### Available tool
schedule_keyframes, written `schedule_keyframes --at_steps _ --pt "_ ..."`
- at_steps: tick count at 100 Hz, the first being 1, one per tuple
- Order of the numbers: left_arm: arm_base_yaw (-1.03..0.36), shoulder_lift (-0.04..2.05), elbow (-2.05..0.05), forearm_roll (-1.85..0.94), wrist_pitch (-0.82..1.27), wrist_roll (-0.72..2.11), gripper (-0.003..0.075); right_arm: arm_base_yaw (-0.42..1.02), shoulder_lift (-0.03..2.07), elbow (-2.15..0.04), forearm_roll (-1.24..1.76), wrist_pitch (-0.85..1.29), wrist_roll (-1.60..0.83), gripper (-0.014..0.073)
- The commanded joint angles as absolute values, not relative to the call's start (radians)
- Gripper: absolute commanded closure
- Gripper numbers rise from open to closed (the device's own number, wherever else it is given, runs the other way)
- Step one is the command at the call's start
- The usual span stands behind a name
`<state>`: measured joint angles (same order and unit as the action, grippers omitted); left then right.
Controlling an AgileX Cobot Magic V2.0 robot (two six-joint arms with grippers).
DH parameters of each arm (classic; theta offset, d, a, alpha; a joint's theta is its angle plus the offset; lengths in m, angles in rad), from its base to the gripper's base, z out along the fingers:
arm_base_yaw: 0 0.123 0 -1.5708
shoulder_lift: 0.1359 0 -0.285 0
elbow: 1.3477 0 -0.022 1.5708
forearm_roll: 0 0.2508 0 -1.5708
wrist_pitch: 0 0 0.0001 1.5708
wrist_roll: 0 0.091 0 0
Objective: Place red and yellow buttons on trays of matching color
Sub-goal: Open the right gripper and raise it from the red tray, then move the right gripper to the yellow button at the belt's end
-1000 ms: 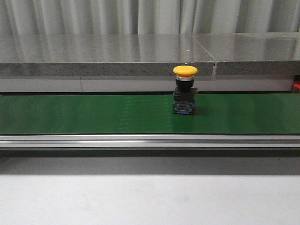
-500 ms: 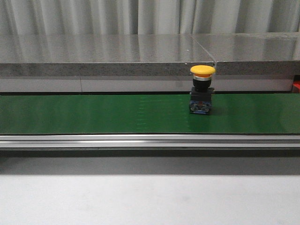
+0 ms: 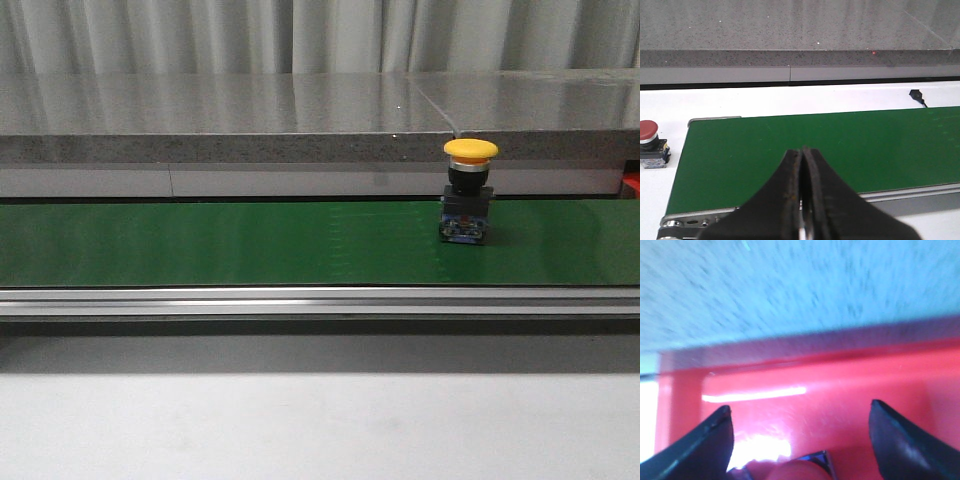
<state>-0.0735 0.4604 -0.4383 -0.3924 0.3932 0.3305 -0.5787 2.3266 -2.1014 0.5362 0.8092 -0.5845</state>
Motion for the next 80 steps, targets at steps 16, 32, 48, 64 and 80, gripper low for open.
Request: schedule_keyframes --at_steps 16,32,48,64,80 --pt "-0.080 0.464 -0.465 -0.412 0.328 0.326 0.0739 -0.584 2.127 -2.139 0.575 0.896 -0.592 0.0030" --pt "-0.080 0.464 -0.465 -0.412 0.328 0.326 0.0739 -0.580 2.048 -2.137 0.588 0.998 -0.593 0.0030" --pt "-0.080 0.464 -0.465 -0.412 0.328 0.326 0.0739 -0.578 1.973 -2.111 0.653 1.109 -0.640 0.0030" --pt "-0.080 0.464 -0.465 -0.412 0.328 0.326 0.0739 -0.566 1.880 -2.004 0.696 1.169 -0.674 0.0030" --pt "-0.080 0.464 -0.465 -0.412 0.328 0.326 0.0739 -0.551 1.742 -1.803 0.696 1.146 -0.711 0.0030"
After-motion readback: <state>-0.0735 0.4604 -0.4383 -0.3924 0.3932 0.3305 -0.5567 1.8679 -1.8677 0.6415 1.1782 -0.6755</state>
